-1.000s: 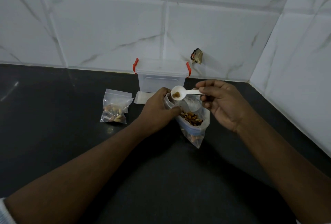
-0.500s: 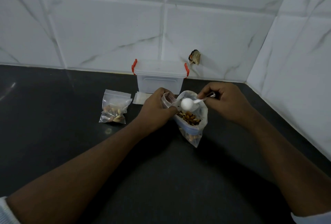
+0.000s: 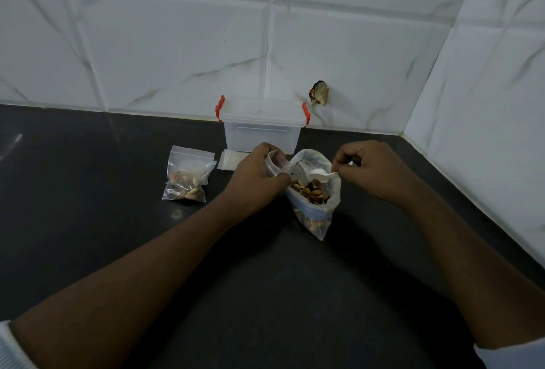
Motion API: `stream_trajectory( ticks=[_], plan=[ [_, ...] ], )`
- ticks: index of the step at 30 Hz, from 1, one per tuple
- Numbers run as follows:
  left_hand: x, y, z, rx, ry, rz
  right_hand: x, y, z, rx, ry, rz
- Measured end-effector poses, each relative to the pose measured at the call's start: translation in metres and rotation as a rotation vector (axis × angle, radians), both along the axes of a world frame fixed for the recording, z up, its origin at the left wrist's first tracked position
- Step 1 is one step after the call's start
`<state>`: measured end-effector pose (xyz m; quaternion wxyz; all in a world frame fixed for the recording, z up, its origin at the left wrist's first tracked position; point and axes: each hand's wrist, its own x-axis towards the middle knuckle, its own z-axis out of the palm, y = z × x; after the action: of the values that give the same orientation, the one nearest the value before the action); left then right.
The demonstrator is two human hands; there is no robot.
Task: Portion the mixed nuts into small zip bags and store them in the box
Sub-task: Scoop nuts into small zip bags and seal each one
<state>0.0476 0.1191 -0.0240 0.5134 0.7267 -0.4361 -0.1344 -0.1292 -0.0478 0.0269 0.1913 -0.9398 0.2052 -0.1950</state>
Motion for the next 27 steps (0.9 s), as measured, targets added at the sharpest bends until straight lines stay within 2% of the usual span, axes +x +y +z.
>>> stream_trajectory(
  ticks=[6, 12, 16, 20, 22, 27],
  plan=[
    [0.000, 0.000, 0.000, 0.005, -0.004, -0.011, 0.002, 0.004, -0.002, 0.040, -0.013, -0.025],
    [0.000, 0.000, -0.001, 0.004, -0.005, -0.015, 0.005, 0.006, -0.008, 0.449, -0.149, -0.020],
    [-0.001, 0.001, 0.000, 0.013, -0.008, -0.013, 0.010, 0.002, -0.016, 0.695, -0.251, -0.164],
    [-0.002, 0.001, 0.001, 0.008, -0.005, -0.022, 0.010, -0.004, -0.014, 0.948, -0.264, -0.248],
    [-0.002, 0.002, 0.001, 0.014, -0.007, -0.024, 0.010, -0.005, -0.014, 1.030, -0.246, -0.261],
    [-0.002, 0.002, 0.002, 0.019, -0.010, -0.028, 0.012, -0.005, -0.014, 1.075, -0.244, -0.298]
  ],
)
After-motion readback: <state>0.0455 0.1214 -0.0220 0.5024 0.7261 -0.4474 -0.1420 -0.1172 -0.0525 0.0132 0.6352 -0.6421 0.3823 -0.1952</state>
